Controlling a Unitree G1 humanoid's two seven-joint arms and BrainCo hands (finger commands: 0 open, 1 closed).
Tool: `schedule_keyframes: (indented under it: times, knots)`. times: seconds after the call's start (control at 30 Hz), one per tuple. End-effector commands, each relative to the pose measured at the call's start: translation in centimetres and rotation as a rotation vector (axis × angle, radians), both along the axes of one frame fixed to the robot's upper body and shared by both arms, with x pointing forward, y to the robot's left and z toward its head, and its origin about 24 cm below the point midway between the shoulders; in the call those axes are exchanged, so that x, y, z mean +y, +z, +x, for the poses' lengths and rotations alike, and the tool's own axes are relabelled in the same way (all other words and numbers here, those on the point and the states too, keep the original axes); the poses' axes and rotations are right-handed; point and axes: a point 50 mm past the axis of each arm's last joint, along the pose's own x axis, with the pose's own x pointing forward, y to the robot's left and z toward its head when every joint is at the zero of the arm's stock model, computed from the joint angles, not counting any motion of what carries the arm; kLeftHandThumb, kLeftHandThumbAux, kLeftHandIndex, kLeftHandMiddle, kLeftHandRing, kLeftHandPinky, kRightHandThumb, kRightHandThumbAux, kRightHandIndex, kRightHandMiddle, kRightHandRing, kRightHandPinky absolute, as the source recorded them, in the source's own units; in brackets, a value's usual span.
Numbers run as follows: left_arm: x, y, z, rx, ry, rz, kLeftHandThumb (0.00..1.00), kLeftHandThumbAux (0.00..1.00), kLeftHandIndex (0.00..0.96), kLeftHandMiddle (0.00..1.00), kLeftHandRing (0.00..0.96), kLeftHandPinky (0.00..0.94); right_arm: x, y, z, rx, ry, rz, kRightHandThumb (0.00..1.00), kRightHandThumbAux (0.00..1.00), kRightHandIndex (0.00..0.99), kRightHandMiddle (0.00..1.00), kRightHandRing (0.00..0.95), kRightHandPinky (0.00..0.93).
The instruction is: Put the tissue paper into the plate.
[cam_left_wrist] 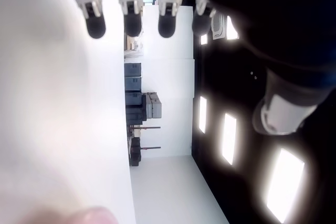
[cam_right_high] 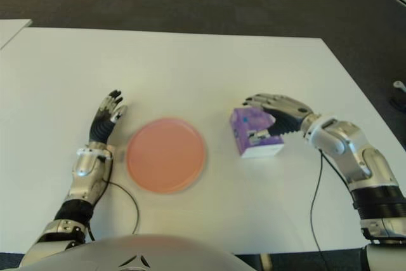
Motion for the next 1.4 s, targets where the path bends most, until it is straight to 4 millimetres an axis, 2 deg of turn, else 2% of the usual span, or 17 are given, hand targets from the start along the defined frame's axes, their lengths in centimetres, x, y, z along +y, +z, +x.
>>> schedule_keyframes:
  times: [0.03,0.63,1.4]
  knots:
    - [-0.2,-1.9,-1.3,0.107,0.000,-0.024,0.000,0.552,0.000,0.000,0.000,0.000,0.3,-0.7,-0.2,0.040,0.013,0.009,0.150,0.346,0.000,0.000,0.000,0.000]
    - [-0.1,-1.8,-1.6,0.109,0.004,-0.009,0.000,0.551,0.000,0.000,0.000,0.000,-0.8,-0.8,-0.9,0.104,0.004,-0.088,0.145,0.327,0.000,0.000,0.000,0.000]
    - [0.2,-1.8,-1.7,0.110,-0.007,-0.020,0.000,0.548,0.000,0.000,0.000,0.000,-1.7,-0.6,-2.3,0.179,-0.025,-0.163,0.201,0.340,0.000,0.000,0.000,0.000]
